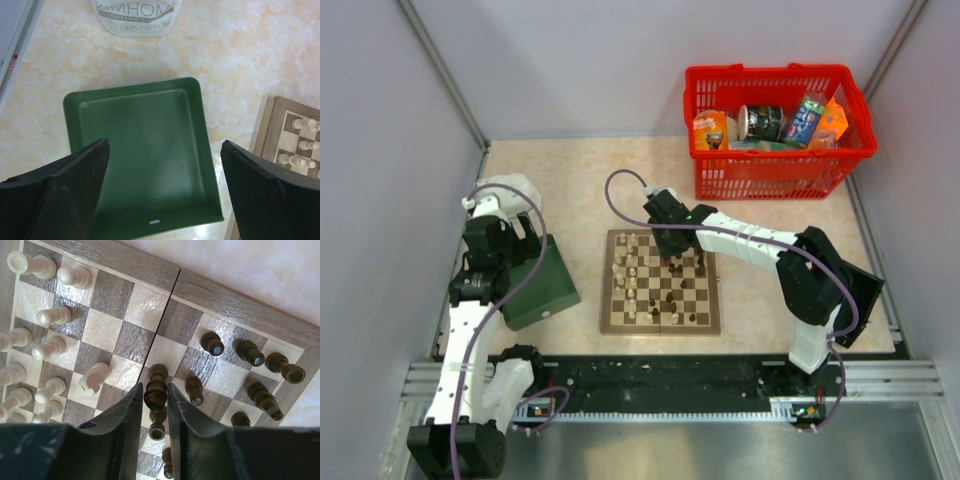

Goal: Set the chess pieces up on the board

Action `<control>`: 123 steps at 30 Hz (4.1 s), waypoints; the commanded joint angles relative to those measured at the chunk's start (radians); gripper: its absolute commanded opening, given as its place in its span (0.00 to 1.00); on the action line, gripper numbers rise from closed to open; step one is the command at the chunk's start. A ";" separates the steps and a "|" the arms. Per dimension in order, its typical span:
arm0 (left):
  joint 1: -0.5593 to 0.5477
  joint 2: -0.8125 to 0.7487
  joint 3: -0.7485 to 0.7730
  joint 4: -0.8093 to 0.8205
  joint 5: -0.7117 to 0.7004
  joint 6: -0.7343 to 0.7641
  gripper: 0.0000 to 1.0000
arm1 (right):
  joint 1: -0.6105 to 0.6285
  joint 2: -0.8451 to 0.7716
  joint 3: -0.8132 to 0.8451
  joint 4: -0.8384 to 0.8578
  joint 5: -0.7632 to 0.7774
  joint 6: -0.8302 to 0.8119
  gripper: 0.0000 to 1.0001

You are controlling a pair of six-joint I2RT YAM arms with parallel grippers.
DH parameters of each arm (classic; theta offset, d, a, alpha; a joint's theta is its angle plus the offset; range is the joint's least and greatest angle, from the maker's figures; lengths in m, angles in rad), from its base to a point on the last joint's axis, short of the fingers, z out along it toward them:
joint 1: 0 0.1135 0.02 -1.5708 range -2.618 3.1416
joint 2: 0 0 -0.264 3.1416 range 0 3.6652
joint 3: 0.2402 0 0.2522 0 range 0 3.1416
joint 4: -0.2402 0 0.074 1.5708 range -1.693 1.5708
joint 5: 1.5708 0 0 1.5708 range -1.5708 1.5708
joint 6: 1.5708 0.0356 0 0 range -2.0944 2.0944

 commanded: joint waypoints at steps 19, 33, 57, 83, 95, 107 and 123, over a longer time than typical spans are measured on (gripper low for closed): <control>0.000 -0.010 0.001 0.017 -0.005 0.008 0.98 | 0.013 -0.483 -0.196 -0.078 0.034 0.132 0.09; 0.000 -0.013 0.000 0.015 -0.002 0.005 0.98 | 0.012 -0.499 -0.332 -0.144 0.035 0.198 0.09; 0.000 -0.007 0.000 0.015 0.001 0.005 0.98 | 0.013 -0.390 -0.391 -0.071 0.097 0.230 0.10; 0.000 -0.005 0.000 0.017 0.004 0.005 0.98 | 0.013 -0.380 -0.411 -0.037 0.114 0.238 0.24; 0.000 -0.007 0.000 0.017 0.004 0.005 0.98 | 0.012 -0.397 -0.390 -0.040 0.089 0.226 0.36; 0.000 -0.010 0.000 0.017 0.004 0.005 0.98 | 0.088 -0.462 -0.246 -0.139 0.153 0.186 0.51; -0.001 -0.016 -0.002 0.015 0.004 0.005 0.98 | 0.199 -0.261 -0.158 -0.100 0.063 0.175 0.47</control>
